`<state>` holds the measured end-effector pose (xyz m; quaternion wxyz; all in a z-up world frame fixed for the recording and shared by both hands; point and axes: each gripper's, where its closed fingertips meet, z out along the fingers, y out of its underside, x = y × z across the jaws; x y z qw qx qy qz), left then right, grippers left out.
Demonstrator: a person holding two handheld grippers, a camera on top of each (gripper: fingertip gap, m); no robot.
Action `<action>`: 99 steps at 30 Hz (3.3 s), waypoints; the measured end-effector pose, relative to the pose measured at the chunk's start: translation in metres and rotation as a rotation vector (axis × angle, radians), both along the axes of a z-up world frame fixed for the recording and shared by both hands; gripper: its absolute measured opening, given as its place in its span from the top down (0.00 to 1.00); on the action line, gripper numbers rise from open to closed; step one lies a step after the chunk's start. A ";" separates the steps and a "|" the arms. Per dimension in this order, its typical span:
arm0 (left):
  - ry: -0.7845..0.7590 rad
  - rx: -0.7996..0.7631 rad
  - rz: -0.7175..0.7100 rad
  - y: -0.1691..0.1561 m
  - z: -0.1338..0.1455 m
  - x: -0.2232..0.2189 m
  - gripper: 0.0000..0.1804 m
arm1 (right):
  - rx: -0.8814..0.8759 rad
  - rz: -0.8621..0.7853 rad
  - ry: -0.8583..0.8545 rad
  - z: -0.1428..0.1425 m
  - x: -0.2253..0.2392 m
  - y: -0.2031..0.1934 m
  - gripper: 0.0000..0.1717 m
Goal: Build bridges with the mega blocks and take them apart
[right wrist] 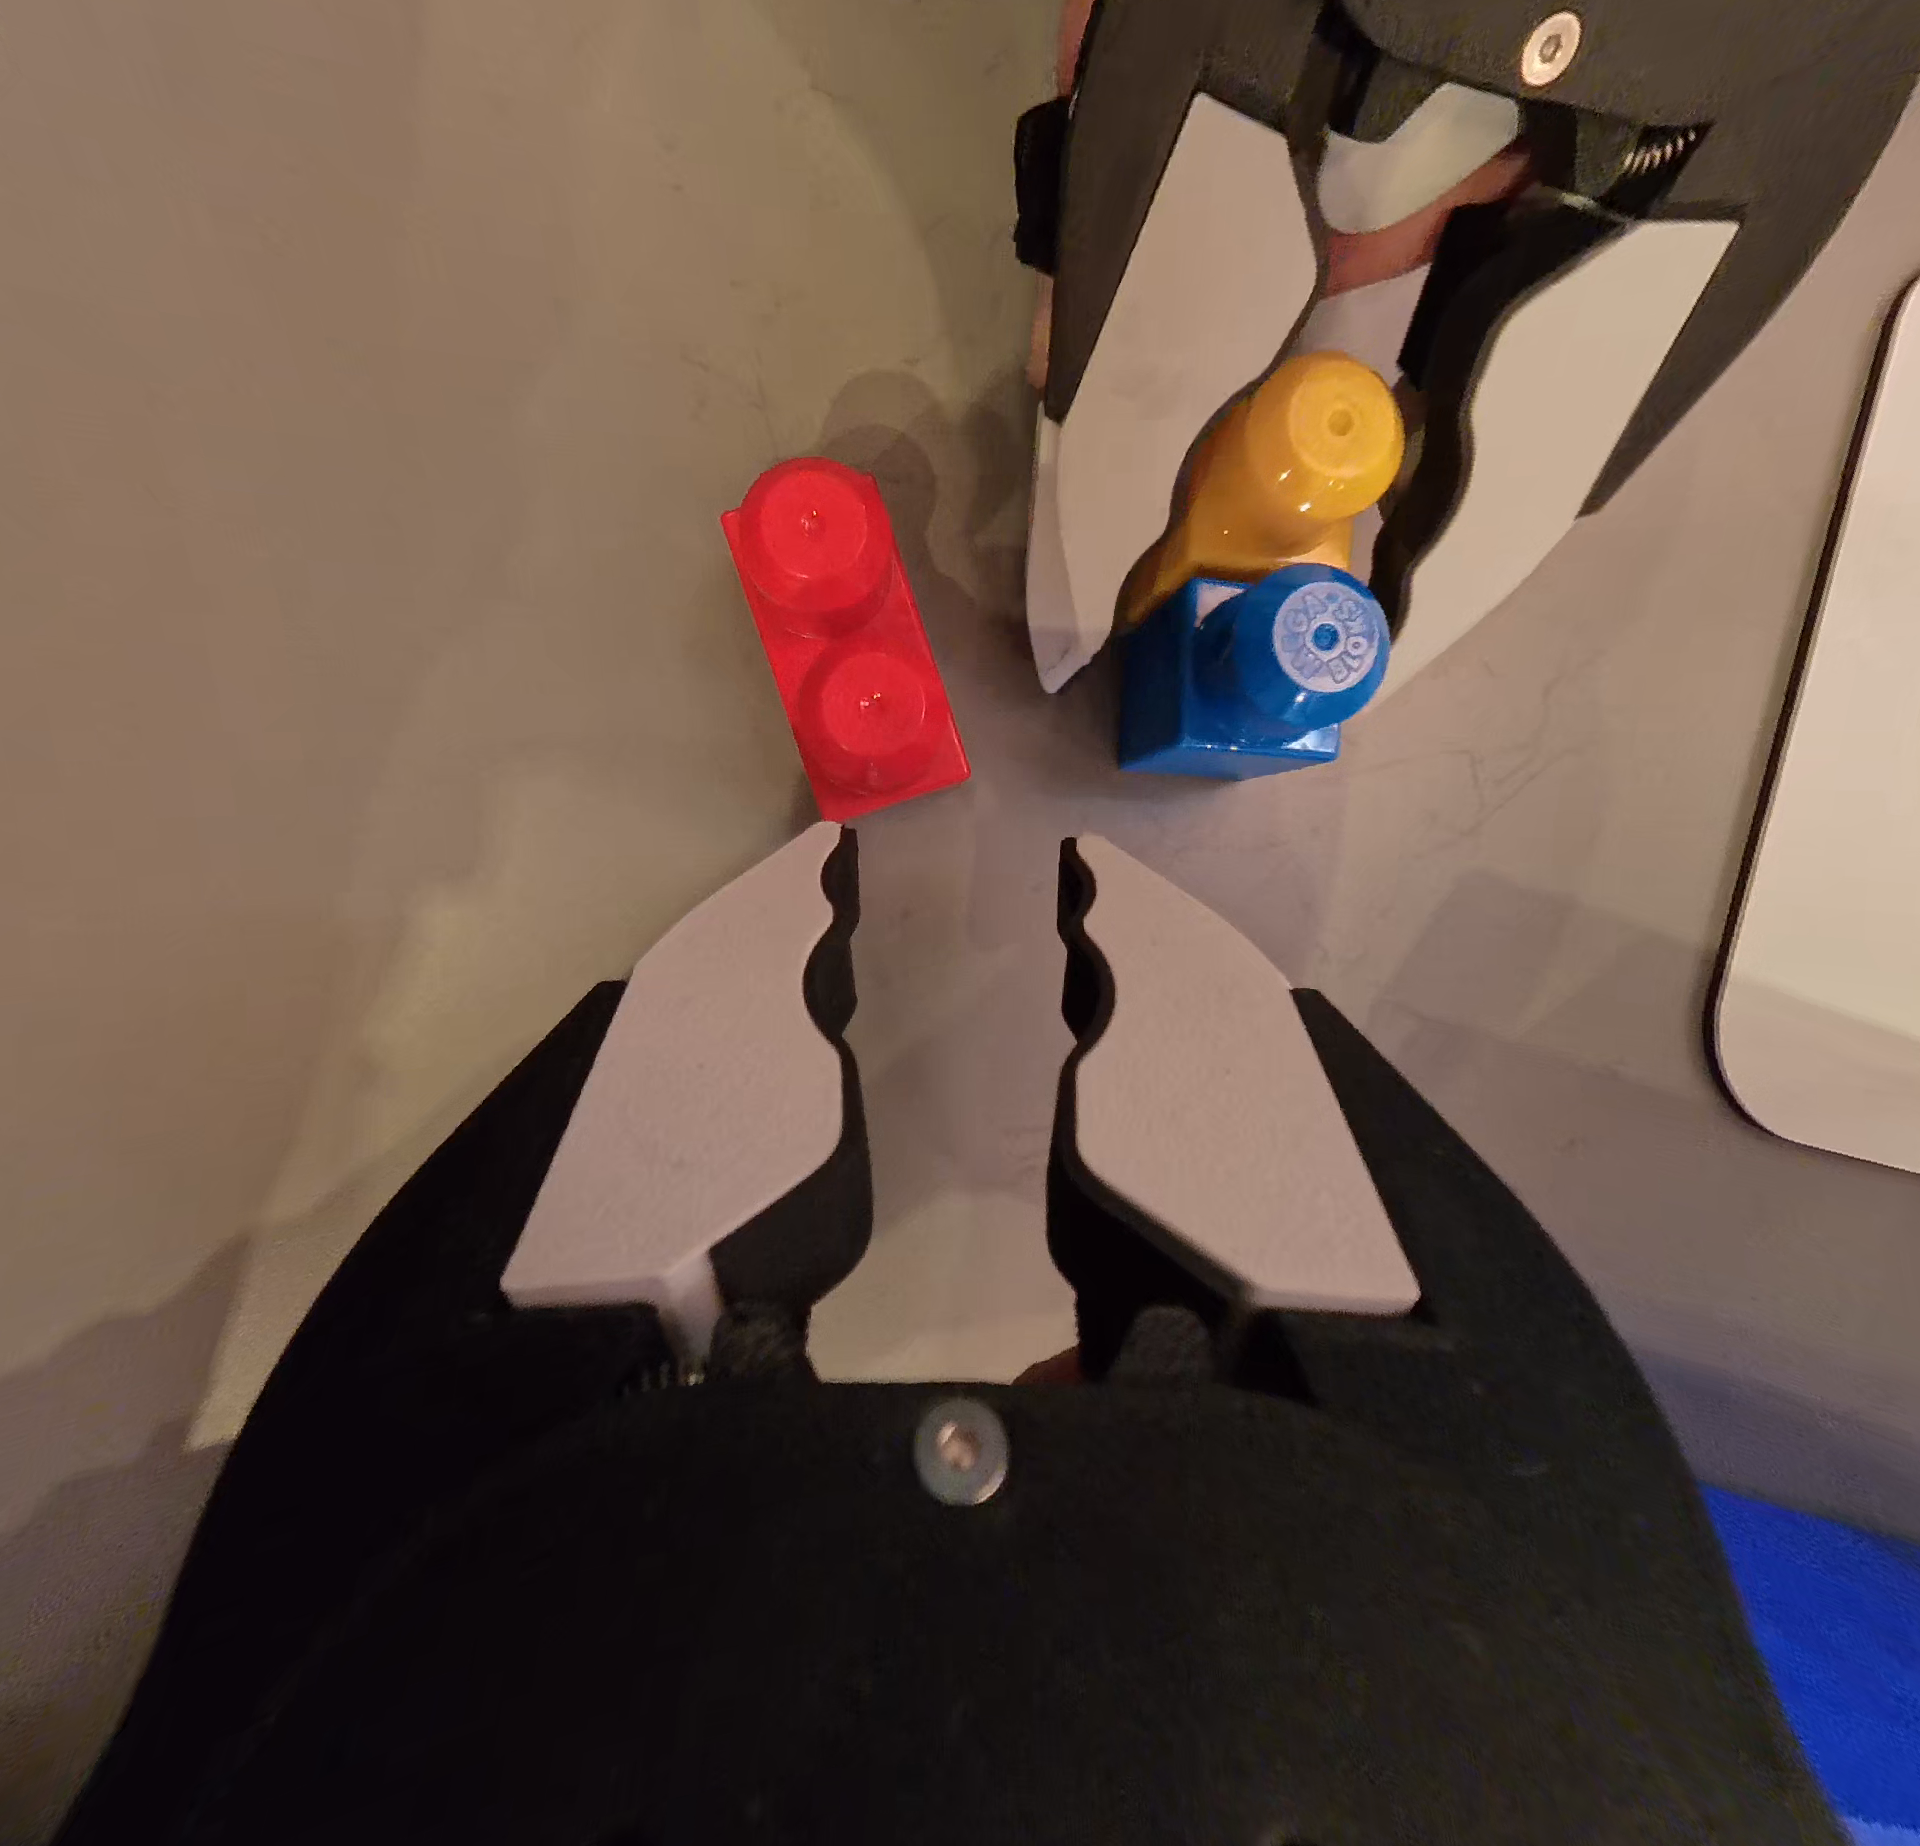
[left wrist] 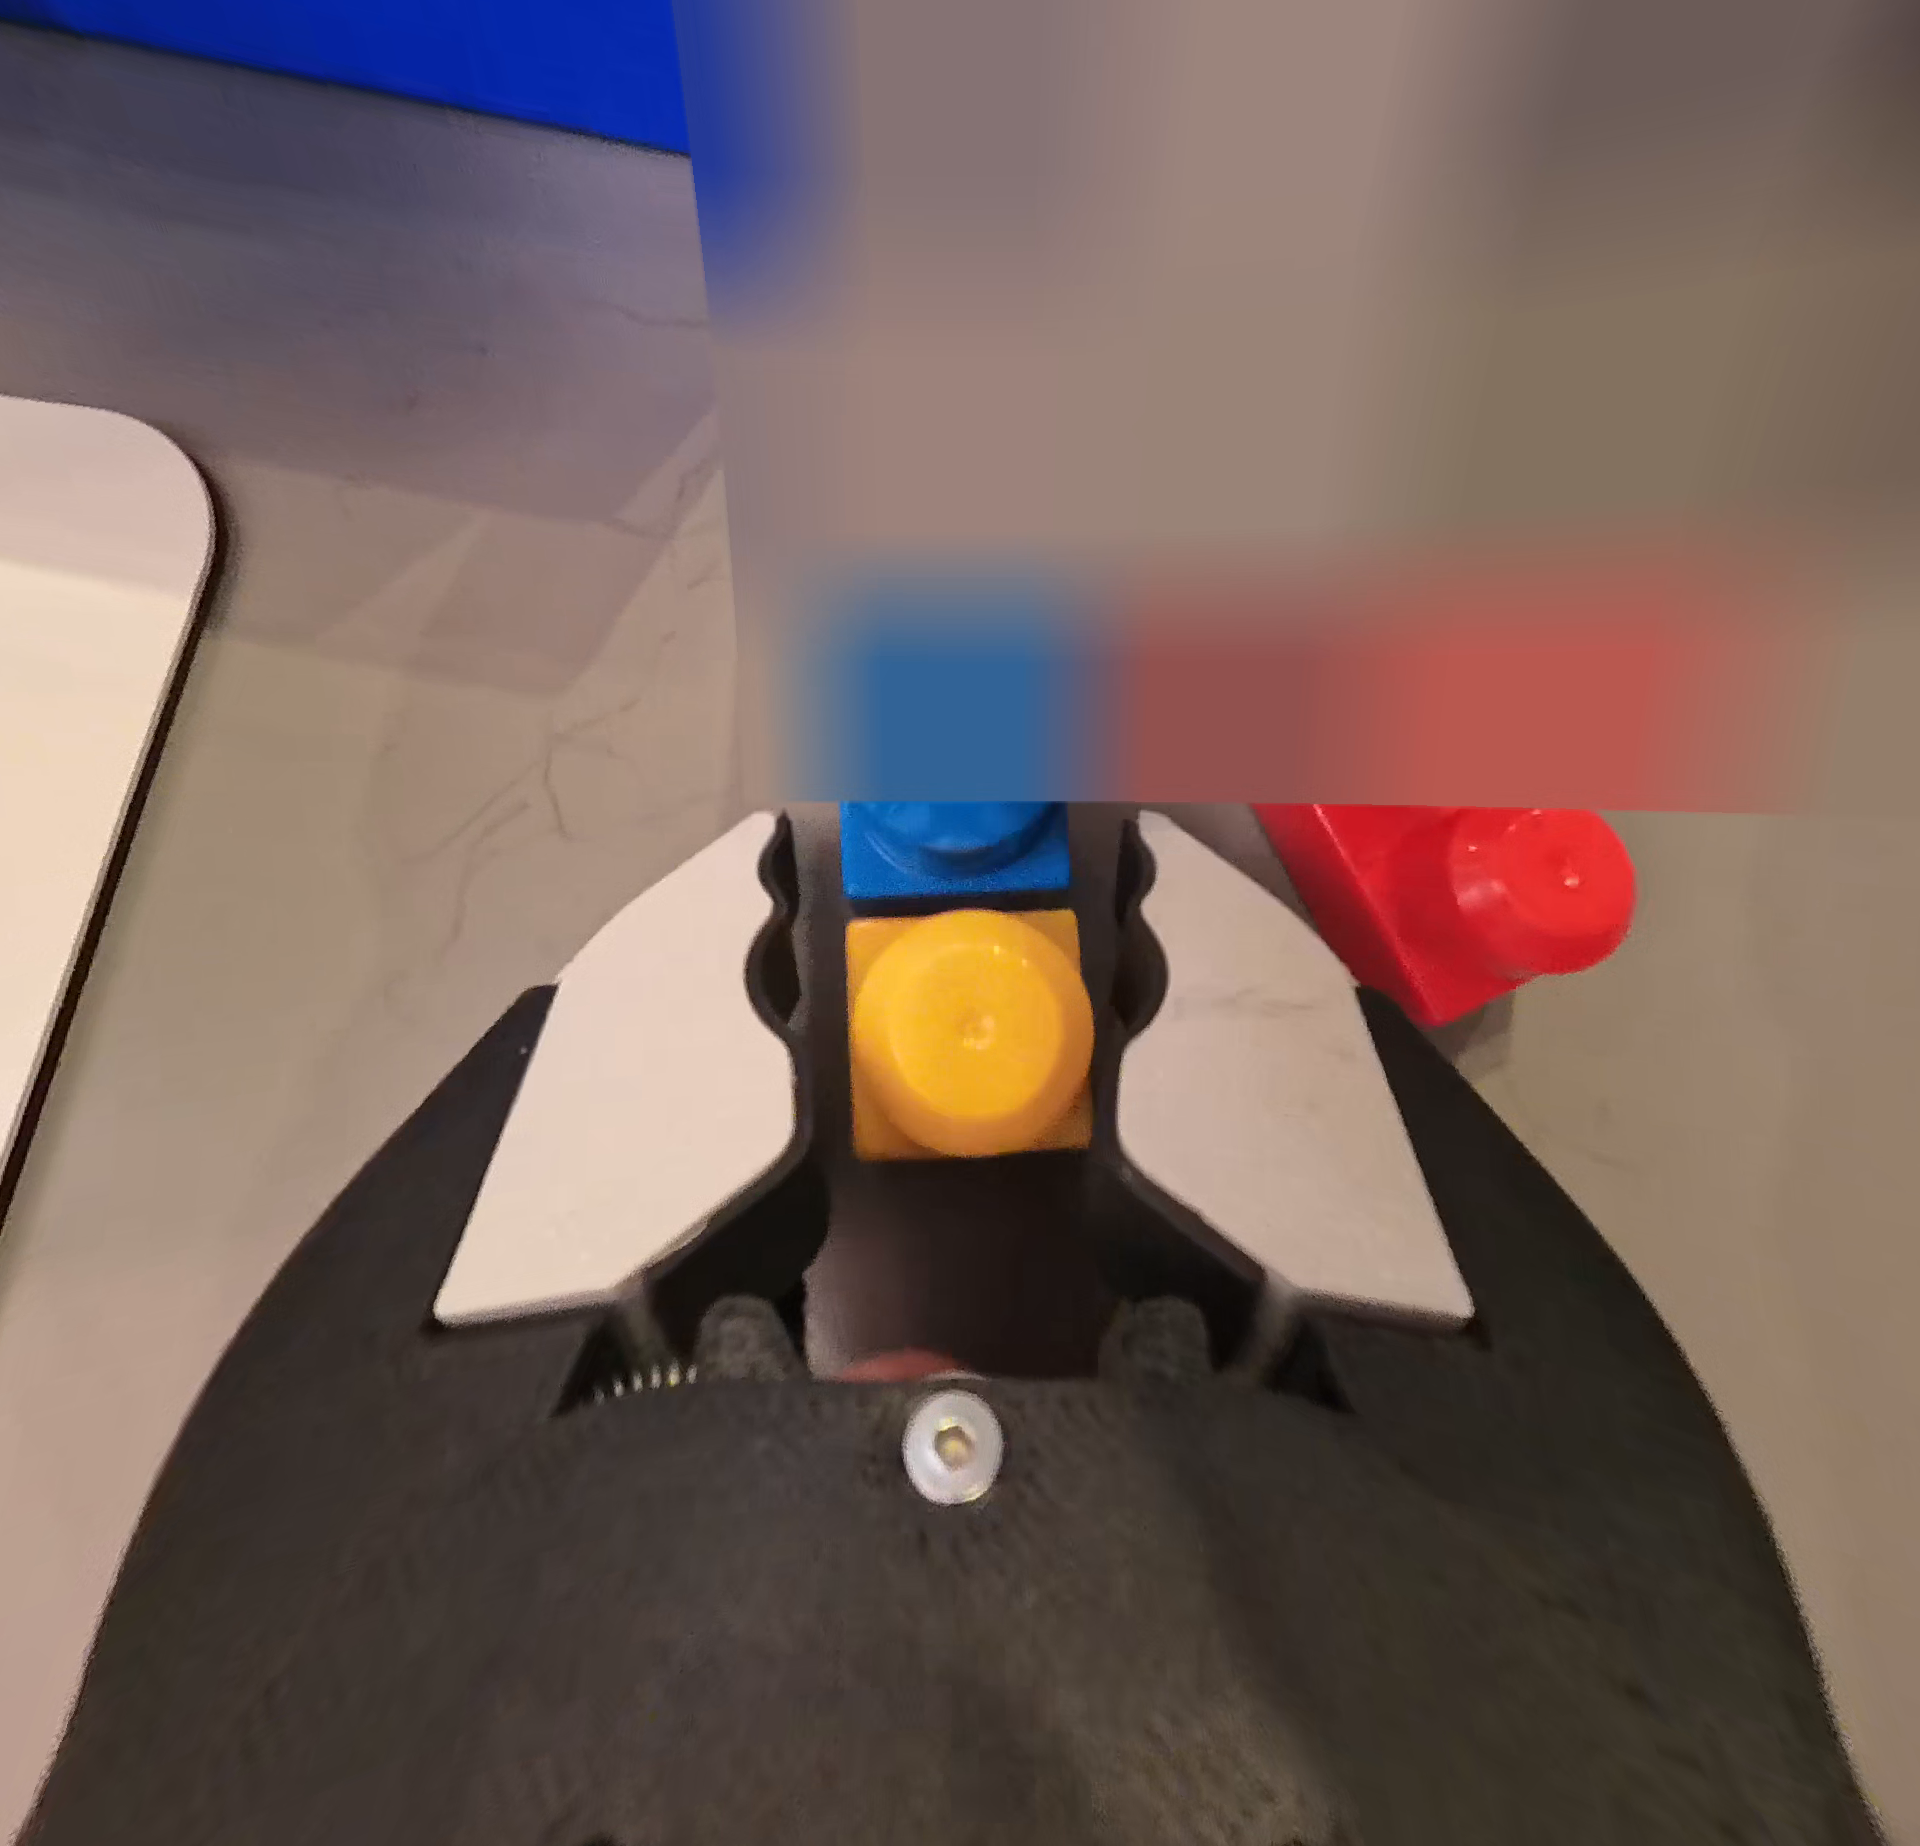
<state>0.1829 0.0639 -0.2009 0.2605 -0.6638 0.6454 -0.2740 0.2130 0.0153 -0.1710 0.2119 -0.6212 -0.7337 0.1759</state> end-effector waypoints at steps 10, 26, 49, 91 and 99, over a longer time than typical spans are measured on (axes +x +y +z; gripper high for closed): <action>-0.013 0.028 -0.026 -0.002 0.002 0.012 0.77 | 0.000 0.000 0.002 0.001 0.000 0.000 0.79; -0.032 0.013 -0.027 -0.002 0.005 0.014 0.77 | 0.004 0.000 0.010 0.005 0.002 0.000 0.79; -0.006 0.033 0.005 0.003 0.000 0.023 0.71 | 0.008 -0.001 0.014 0.007 0.002 0.001 0.79; -0.682 -0.283 0.250 0.009 0.102 -0.034 0.77 | 0.084 -0.079 0.201 0.037 -0.013 0.019 0.79; -1.100 -0.675 0.250 -0.013 0.150 -0.026 0.77 | 0.491 -0.229 0.577 0.113 -0.038 0.045 0.77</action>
